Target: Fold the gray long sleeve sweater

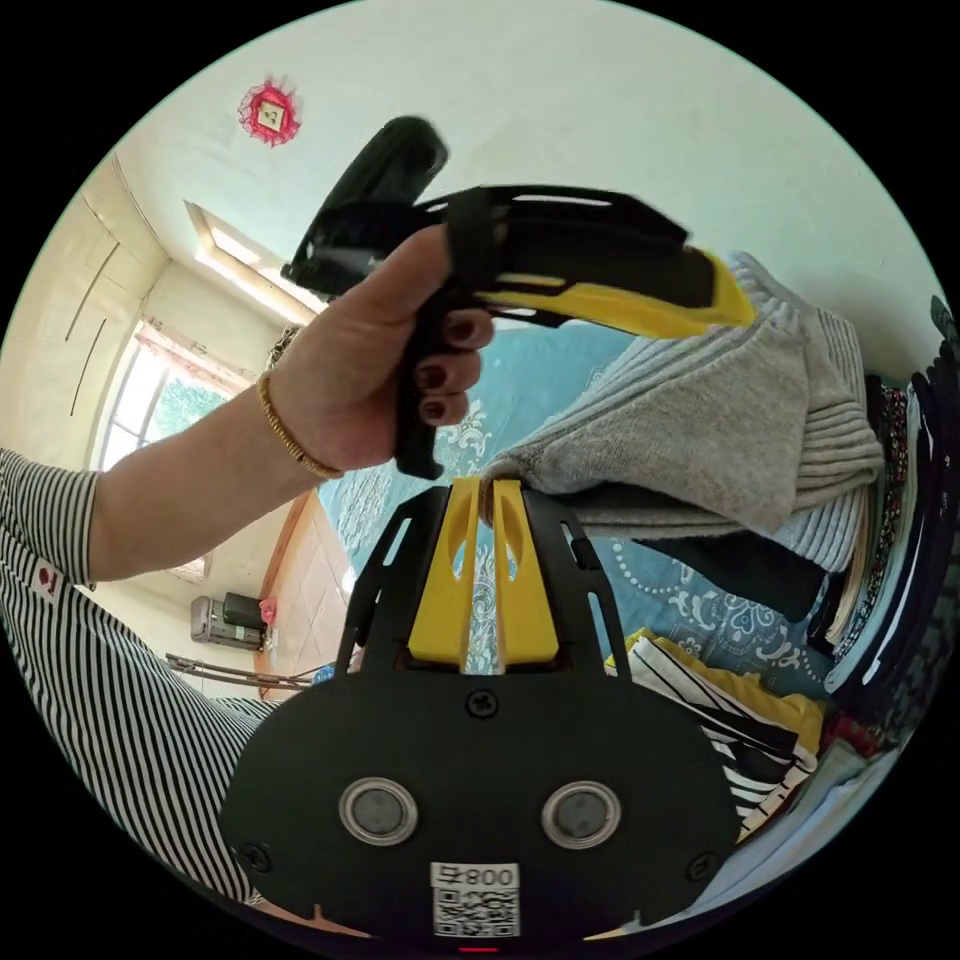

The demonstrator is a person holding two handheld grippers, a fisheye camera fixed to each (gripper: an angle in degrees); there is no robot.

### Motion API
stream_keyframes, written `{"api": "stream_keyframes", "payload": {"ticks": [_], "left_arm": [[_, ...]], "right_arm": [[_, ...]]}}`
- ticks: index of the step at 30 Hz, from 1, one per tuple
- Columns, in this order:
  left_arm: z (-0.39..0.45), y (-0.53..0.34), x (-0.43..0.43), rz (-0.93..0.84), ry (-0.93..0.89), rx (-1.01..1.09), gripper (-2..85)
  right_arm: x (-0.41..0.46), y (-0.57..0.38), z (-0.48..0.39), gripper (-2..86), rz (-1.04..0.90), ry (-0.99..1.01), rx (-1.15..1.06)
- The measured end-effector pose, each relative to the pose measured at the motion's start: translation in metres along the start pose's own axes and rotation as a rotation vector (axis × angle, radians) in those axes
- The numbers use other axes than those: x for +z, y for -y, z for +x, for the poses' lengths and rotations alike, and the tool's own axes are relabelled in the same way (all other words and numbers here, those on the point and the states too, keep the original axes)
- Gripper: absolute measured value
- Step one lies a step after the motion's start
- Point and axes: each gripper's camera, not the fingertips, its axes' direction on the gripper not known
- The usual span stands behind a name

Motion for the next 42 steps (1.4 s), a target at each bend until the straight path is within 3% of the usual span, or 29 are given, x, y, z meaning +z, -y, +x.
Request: {"api": "stream_keyframes", "payload": {"ticks": [5,12,18,23,29,36,42], "left_arm": [[0.004,0.037,0.066,-0.231,0.241,0.05,10.4],[-0.01,0.057,0.122,-0.367,0.455,0.101,6.0],[-0.046,0.044,0.1,-0.235,0.296,0.033,2.4],[-0.08,-0.008,0.032,0.047,0.079,-0.047,1.8],[-0.138,-0.083,-0.028,0.278,-0.058,-0.181,1.6],[-0.18,-0.135,-0.035,0.323,-0.098,-0.233,1.5],[-0.199,-0.163,-0.022,0.317,-0.141,-0.222,1.5]], "right_arm": [[0.03,0.012,0.008,2.3,-0.002,0.051,0.04],[0.061,0.029,0.022,2.4,-0.034,0.051,0.078],[0.074,0.039,0.045,2.5,-0.036,0.109,0.127],[0.065,0.04,0.066,2.7,-0.002,0.158,0.164],[0.032,0.032,0.092,2.7,0.061,0.231,0.206],[-0.011,0.053,0.127,3.9,0.159,0.152,0.257],[-0.041,0.156,0.152,7.0,0.23,0.075,0.159]]}}
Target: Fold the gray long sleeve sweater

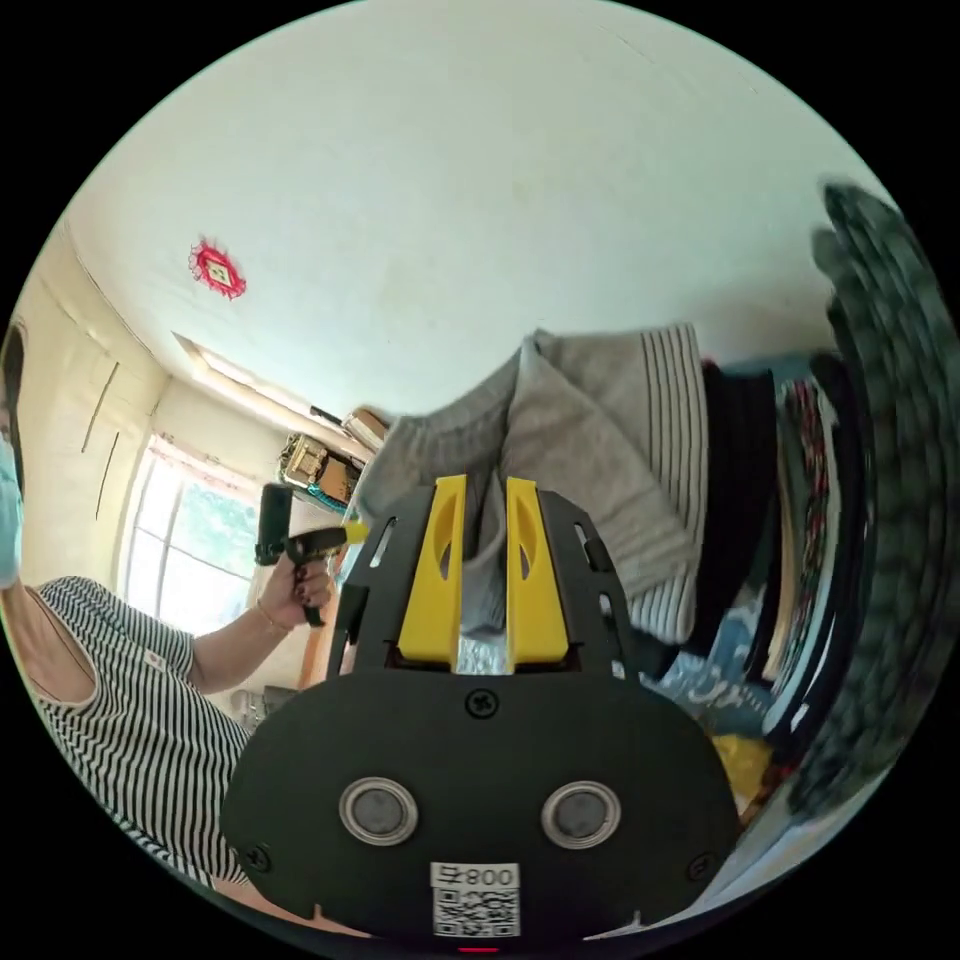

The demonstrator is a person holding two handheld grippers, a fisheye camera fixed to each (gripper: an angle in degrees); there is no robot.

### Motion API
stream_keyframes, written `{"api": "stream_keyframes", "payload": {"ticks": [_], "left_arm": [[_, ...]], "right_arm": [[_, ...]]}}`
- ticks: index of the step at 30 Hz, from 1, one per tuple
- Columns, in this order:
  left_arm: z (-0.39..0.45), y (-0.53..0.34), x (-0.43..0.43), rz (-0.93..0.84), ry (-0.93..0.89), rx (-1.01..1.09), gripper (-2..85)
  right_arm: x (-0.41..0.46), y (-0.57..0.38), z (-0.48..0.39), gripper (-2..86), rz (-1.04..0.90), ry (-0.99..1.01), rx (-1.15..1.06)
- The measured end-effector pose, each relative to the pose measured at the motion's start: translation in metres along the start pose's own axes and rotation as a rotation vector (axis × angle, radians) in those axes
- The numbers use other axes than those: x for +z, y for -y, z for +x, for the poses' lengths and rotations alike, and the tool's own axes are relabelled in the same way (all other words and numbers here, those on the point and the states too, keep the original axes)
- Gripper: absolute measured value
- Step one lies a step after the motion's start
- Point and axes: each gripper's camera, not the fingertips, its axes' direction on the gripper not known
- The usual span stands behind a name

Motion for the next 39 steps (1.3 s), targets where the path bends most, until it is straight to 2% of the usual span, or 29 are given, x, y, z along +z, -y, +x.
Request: {"api": "stream_keyframes", "payload": {"ticks": [2,5,9,13,18,21,26,28,34,39], "left_arm": [[-0.013,-0.009,0.0,0.01,-0.03,-0.019,1.4],[-0.026,-0.016,0.0,0.014,-0.047,-0.021,1.5],[-0.04,-0.019,0.004,0.012,-0.062,-0.014,1.5],[-0.058,-0.021,0.005,0.024,-0.059,-0.005,1.5],[-0.086,-0.03,0.001,0.073,-0.089,-0.039,1.5],[-0.101,-0.036,0.0,0.09,-0.093,-0.051,1.5],[-0.122,-0.046,0.006,0.083,-0.102,-0.072,1.5],[-0.125,-0.049,0.008,0.078,-0.102,-0.068,1.5],[-0.143,-0.063,0.003,0.092,-0.085,-0.081,1.6],[-0.16,-0.077,0.002,0.098,-0.126,-0.099,1.6]], "right_arm": [[0.012,0.048,-0.017,7.4,-0.013,-0.105,-0.115],[0.049,0.094,-0.021,7.8,-0.107,-0.25,-0.161],[0.095,0.122,-0.003,8.0,-0.236,-0.346,-0.137],[0.112,0.124,0.01,4.6,-0.303,-0.322,-0.136],[0.076,0.087,-0.004,3.2,-0.29,-0.208,-0.242],[0.065,0.041,-0.009,3.0,-0.41,-0.184,-0.269],[0.076,-0.021,0.015,3.4,-0.653,-0.123,-0.12],[0.071,-0.023,0.025,4.1,-0.672,-0.097,-0.065],[0.016,0.001,0.046,6.3,-0.632,-0.043,0.018],[-0.039,0.063,0.061,7.7,-0.365,-0.207,-0.074]]}}
